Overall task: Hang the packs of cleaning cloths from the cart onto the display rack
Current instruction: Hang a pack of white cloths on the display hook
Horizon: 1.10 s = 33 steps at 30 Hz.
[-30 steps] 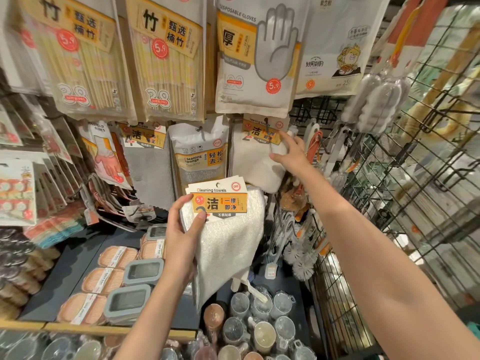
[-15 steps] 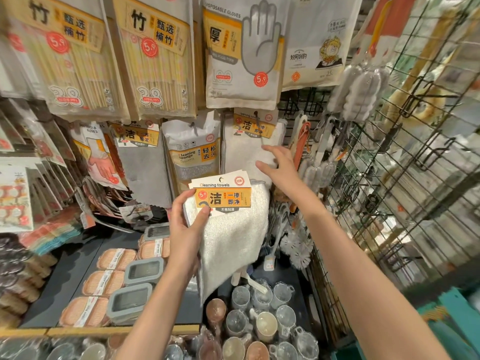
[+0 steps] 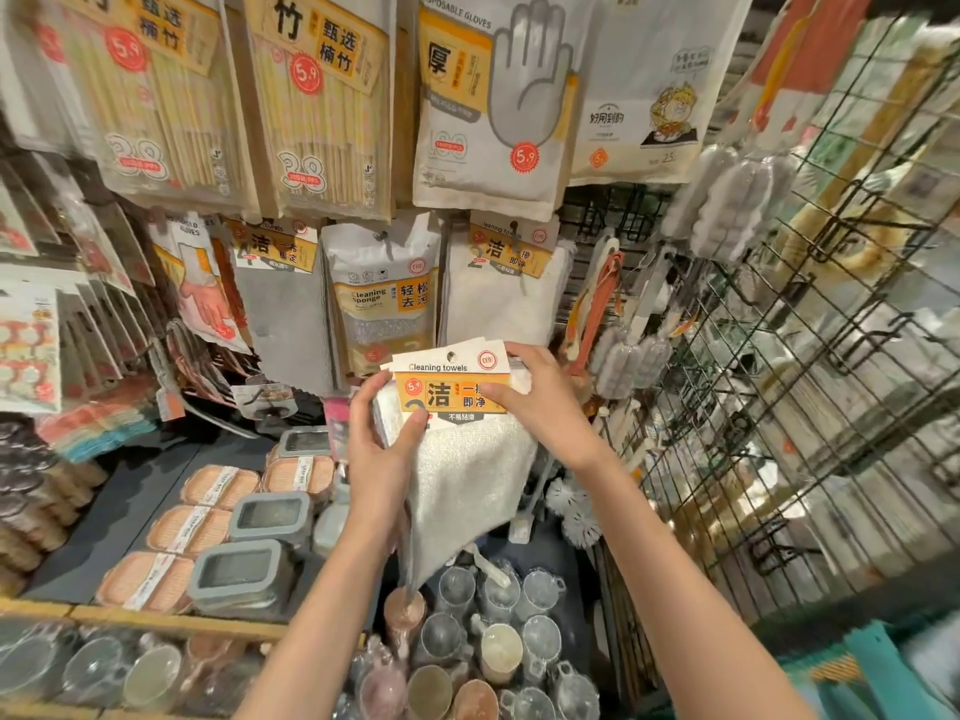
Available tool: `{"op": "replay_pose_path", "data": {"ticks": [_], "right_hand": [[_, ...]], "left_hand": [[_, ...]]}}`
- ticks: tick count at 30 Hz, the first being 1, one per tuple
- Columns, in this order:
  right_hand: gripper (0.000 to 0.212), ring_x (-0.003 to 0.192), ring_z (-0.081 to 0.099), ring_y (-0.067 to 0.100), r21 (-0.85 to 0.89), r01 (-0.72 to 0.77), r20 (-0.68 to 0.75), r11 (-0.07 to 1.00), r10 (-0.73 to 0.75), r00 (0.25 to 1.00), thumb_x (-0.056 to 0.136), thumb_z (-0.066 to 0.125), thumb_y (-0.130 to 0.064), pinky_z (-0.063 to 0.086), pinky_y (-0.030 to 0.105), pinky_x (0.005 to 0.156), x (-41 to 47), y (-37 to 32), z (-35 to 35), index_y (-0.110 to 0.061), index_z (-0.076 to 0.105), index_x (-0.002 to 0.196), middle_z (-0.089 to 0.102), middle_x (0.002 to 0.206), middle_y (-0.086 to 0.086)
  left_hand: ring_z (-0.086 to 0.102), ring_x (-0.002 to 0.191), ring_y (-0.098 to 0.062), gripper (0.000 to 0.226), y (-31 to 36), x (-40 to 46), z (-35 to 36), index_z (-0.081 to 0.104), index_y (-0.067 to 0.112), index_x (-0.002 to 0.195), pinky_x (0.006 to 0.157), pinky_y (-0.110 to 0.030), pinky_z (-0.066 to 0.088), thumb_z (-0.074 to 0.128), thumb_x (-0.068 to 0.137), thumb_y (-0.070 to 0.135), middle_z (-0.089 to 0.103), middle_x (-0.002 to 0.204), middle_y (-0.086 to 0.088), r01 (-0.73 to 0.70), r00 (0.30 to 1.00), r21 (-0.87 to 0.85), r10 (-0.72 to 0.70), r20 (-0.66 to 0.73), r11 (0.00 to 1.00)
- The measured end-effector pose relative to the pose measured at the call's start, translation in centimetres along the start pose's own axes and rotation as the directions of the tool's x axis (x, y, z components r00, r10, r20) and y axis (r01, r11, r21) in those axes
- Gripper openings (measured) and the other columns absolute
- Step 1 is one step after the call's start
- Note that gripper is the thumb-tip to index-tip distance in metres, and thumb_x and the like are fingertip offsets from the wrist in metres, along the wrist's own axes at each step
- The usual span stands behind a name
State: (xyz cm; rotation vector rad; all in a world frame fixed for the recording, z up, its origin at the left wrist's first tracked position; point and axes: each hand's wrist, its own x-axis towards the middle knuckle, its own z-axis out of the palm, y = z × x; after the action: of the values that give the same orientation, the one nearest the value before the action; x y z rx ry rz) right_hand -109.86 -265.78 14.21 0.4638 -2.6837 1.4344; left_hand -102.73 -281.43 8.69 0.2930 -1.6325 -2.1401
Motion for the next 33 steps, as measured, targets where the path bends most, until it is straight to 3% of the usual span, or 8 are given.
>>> {"op": "replay_pose_path", "data": {"ticks": [3,7,11,17,21,25,28,33], "right_hand": [[0.046,0.096,0.043,-0.005,0.059,-0.009,-0.044,0.998,0.012,0.999,0.08,0.072,-0.014,0.027,-0.009,0.076,0.1,0.1,0.1,-0.016,0.053,0.122,0.043,0.116,-0.005],[0.036,0.097,0.045,-0.002,0.148,-0.014,-0.066,0.989,0.024,0.998,0.078,0.073,-0.014,0.033,-0.003,0.075,0.4,0.3,0.0,-0.023,0.053,0.106,0.05,0.113,-0.001],[0.034,0.102,0.047,0.006,0.191,-0.013,-0.088,0.981,0.031,0.996,0.078,0.072,-0.01,0.036,0.002,0.073,0.9,0.4,-0.1,-0.018,0.053,0.105,0.055,0.11,-0.002],[0.034,0.102,0.049,0.009,0.22,-0.023,-0.106,0.975,0.047,0.993,0.079,0.071,-0.008,0.04,0.012,0.077,1.9,0.2,-0.2,-0.012,0.054,0.109,0.052,0.096,-0.016],[0.035,0.103,0.047,0.007,0.23,-0.027,-0.125,0.973,0.057,0.991,0.081,0.07,-0.009,0.037,0.004,0.073,2.6,0.5,-0.5,-0.011,0.053,0.11,0.056,0.105,-0.005],[0.034,0.099,0.05,0.006,0.25,-0.032,-0.135,0.968,0.068,0.988,0.079,0.072,-0.008,0.039,0.002,0.068,3.0,0.7,-0.6,-0.013,0.052,0.107,0.057,0.11,0.002],[0.035,0.105,0.052,0.012,0.249,-0.046,-0.144,0.967,0.083,0.986,0.078,0.073,-0.01,0.045,0.019,0.079,3.3,1.0,-0.8,-0.016,0.053,0.105,0.058,0.111,0.004],[0.037,0.095,0.049,0.002,0.238,-0.032,-0.2,0.971,0.082,0.976,0.079,0.073,-0.011,0.042,0.013,0.073,3.7,1.0,-1.3,-0.015,0.054,0.11,0.057,0.11,0.003]], "left_hand": [[0.053,0.125,-0.024,0.05,-0.3,0.4,0.0,0.057,0.049,0.111,0.104,-0.054,0.043,0.071,0.075,0.019,0.057,0.133,-0.003,0.007,1.0,-0.008,-0.007,-0.013,1.0],[0.052,0.126,-0.021,0.051,-0.4,0.9,0.2,0.057,0.048,0.113,0.104,-0.053,0.043,0.072,0.077,0.015,0.056,0.134,0.004,0.005,1.0,-0.005,-0.005,0.0,1.0],[0.049,0.129,-0.019,0.052,-0.3,1.6,0.2,0.056,0.047,0.115,0.107,-0.051,0.041,0.074,0.075,0.02,0.053,0.135,0.011,-0.001,1.0,0.022,0.001,0.013,1.0],[0.053,0.125,-0.031,0.068,-0.3,2.5,-0.1,0.051,0.051,0.121,0.099,-0.059,0.044,0.083,0.062,0.044,0.053,0.138,0.0,0.057,0.998,0.011,-0.058,0.034,0.998],[0.05,0.128,-0.033,0.065,-0.1,3.1,-0.1,0.051,0.05,0.123,0.102,-0.059,0.041,0.081,0.066,0.052,0.051,0.141,-0.004,0.036,0.996,-0.012,-0.035,0.086,0.999],[0.054,0.124,-0.027,0.04,0.4,3.1,0.4,0.054,0.043,0.121,0.106,-0.056,0.039,0.061,0.083,0.049,0.055,0.137,-0.004,0.055,0.995,-0.088,-0.048,0.084,0.995],[0.052,0.127,-0.026,0.032,0.5,3.2,0.4,0.055,0.039,0.123,0.108,-0.055,0.037,0.051,0.091,0.04,0.053,0.138,-0.002,0.074,0.996,-0.132,-0.067,0.063,0.988],[0.061,0.112,-0.012,0.046,0.6,3.5,0.8,0.049,0.025,0.132,0.098,-0.037,0.049,0.053,0.094,0.0,0.059,0.121,0.014,-0.001,0.999,-0.087,0.005,0.054,0.996]]}}
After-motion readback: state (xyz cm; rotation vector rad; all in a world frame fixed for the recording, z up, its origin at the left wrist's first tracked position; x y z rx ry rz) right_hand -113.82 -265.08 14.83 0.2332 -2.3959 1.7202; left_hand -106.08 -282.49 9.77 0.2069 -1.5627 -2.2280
